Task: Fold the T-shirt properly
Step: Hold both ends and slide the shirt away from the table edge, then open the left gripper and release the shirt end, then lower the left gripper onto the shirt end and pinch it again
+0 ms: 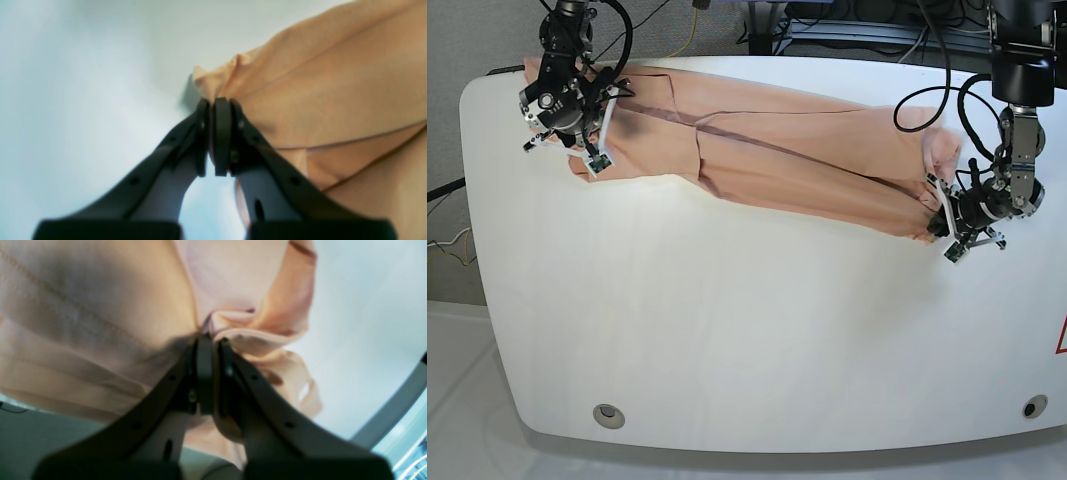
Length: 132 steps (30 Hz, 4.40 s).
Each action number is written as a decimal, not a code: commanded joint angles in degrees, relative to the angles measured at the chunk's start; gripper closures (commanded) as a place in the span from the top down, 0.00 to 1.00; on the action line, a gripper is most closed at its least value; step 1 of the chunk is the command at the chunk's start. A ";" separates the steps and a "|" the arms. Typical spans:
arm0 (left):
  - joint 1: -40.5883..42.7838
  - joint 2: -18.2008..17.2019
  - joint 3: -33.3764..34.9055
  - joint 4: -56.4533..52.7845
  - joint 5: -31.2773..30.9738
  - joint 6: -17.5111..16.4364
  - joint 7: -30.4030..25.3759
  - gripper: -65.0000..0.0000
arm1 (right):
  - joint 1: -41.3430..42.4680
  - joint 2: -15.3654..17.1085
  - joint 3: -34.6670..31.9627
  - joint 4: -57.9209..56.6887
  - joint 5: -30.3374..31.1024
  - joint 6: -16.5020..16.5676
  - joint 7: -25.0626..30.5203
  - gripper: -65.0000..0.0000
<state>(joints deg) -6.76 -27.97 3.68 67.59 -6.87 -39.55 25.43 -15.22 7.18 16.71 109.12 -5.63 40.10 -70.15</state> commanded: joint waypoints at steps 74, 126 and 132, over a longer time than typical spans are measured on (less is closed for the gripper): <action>-0.14 -0.12 -11.55 9.37 1.91 -0.23 2.48 0.74 | 8.41 -1.16 0.39 2.48 -0.75 -0.10 1.62 0.75; 19.29 8.67 -14.89 33.73 5.51 -0.45 8.55 0.01 | 1.82 -3.53 0.30 6.70 -0.39 -0.10 1.80 0.00; 21.23 9.02 -14.98 33.64 5.60 -0.32 8.55 0.01 | 1.03 -3.71 0.13 6.44 -0.39 -0.10 1.80 0.00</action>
<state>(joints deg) 14.02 -18.44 -10.87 100.25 -1.10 -40.07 34.63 -13.89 3.36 16.82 114.69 -6.00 40.07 -69.04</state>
